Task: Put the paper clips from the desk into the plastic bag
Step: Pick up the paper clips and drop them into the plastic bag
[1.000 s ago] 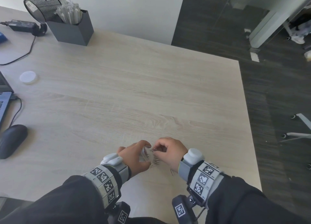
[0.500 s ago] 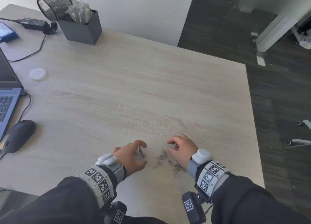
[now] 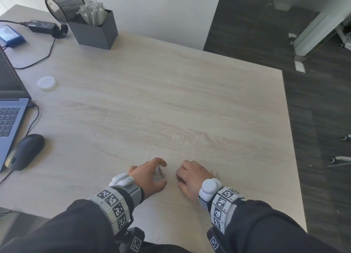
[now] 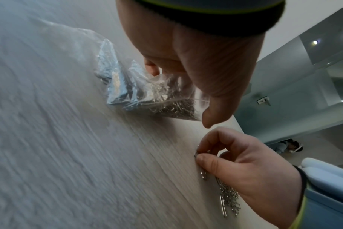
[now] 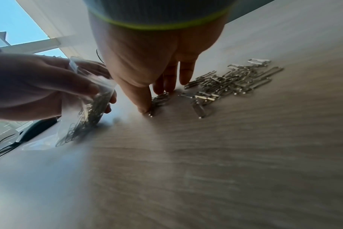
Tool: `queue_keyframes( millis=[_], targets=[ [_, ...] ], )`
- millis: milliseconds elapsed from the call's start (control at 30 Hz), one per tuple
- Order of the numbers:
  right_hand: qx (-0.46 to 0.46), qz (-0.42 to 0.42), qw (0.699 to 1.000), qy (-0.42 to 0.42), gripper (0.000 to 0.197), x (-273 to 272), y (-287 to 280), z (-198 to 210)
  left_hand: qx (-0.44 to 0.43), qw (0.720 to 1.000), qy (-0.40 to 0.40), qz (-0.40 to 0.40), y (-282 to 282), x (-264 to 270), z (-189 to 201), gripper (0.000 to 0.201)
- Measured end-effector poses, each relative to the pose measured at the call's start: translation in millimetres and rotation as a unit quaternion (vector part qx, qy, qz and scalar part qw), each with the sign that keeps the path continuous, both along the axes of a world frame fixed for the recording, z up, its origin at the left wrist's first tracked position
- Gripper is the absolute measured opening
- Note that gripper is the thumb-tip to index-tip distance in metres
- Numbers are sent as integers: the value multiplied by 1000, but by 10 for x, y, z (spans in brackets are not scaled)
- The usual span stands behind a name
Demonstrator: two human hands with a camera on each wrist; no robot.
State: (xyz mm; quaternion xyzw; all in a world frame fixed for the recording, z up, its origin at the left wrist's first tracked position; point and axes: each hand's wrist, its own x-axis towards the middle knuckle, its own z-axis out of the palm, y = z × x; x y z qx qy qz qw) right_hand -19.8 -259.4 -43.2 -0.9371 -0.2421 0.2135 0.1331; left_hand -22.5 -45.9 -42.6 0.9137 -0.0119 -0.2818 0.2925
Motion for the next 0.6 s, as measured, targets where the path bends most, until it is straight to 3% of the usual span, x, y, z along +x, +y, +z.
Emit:
queue_keyframes(
  millis=[233,367,500,600],
  targets=[
    [-7,-37,999,7,11,44,-451,77,1,1000,8,-6,-62,22,-40,51],
    [37,-169,985,-11,15,-8,-727,132,3,1000,12,-20,-113,32,-39,49],
    [19,-281,959,37,46,-101,-998,138,6,999,19,-35,-194,70,-56,50],
    [10,-274,958,90,79,-205,-1019,170,5,999,8,-42,-270,95,-4,50]
  ],
)
